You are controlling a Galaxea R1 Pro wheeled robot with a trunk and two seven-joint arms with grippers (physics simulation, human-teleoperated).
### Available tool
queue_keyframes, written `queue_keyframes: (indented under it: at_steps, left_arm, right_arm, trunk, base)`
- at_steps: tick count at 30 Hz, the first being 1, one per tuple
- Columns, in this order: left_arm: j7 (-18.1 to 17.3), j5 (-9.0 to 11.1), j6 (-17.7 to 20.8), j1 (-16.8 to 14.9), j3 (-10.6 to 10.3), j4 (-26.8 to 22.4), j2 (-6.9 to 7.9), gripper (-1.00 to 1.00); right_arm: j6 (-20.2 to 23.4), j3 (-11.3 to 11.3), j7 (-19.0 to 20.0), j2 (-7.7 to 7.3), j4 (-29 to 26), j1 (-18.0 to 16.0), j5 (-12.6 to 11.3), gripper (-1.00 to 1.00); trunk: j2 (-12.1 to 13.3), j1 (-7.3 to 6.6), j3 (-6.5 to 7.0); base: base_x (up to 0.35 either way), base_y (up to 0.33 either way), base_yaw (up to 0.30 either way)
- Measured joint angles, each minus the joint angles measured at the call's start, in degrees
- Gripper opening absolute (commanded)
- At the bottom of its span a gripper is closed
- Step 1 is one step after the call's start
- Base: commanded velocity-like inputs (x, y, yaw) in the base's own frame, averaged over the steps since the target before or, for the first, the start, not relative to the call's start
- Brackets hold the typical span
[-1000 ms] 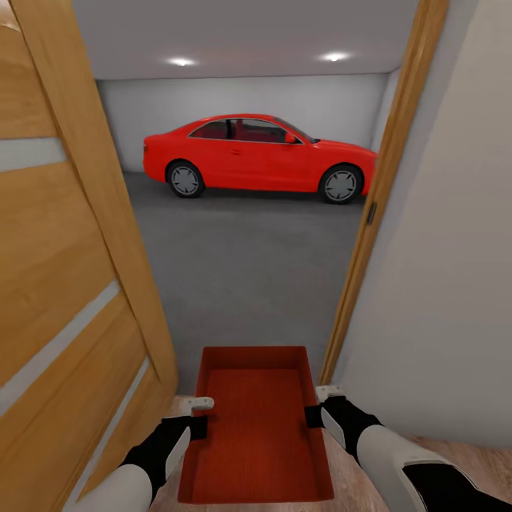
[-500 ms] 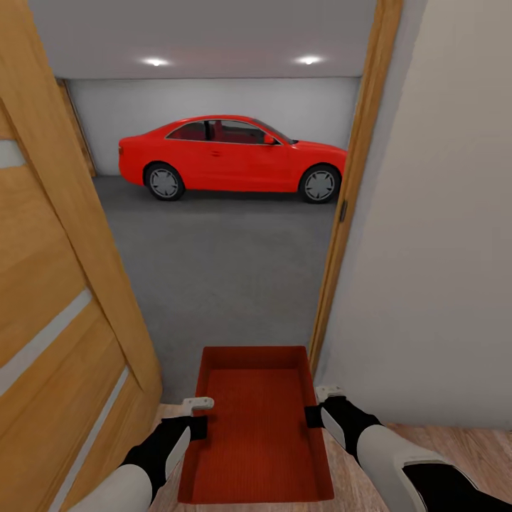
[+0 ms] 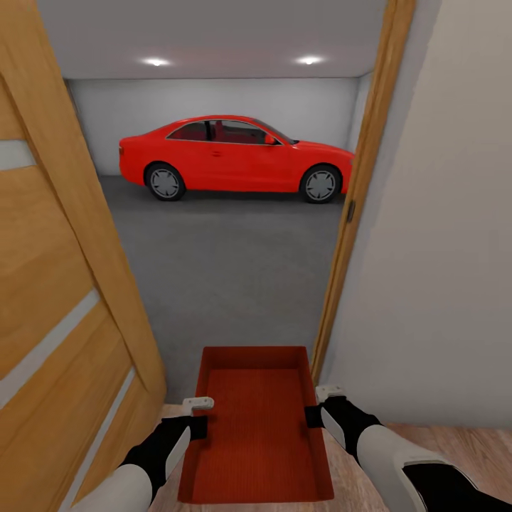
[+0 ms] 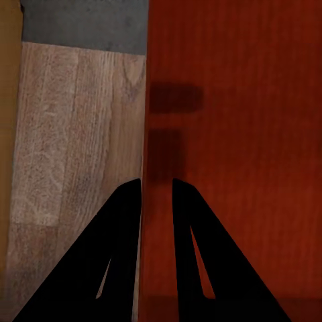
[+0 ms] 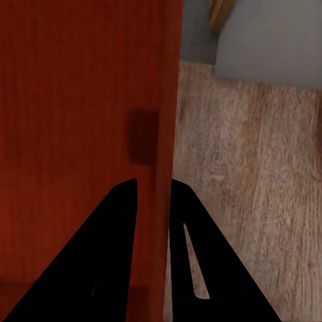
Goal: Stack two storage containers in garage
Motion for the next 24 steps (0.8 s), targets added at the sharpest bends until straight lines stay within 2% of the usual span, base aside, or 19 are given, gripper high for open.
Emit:
queue_keyframes:
  at_steps: [8, 17, 24]
  left_arm:
    - [0.0, 0.0, -0.1, 0.0, 0.0, 0.0, -0.02, -1.0]
    - [0.0, 0.0, 0.0, 0.0, 0.0, 0.0, 0.02, -1.0]
    - [0.0, 0.0, 0.0, 0.0, 0.0, 0.0, -0.02, -1.0]
  right_arm:
    - [0.0, 0.1, 0.0, -0.02, 0.0, 0.0, 0.0, -1.0]
    - [0.0, 0.0, 0.0, 0.03, 0.0, 0.0, 0.0, -1.0]
    - [0.0, 0.0, 0.0, -0.02, 0.0, 0.0, 0.0, -1.0]
  trunk:
    - [0.0, 0.0, 0.0]
    - [0.0, 0.0, 0.0]
    - [0.0, 0.0, 0.0]
  base:
    - [0.0, 0.05, 0.0]
    - [0.0, 0.158, 0.0]
    - [0.0, 0.032, 0.0]
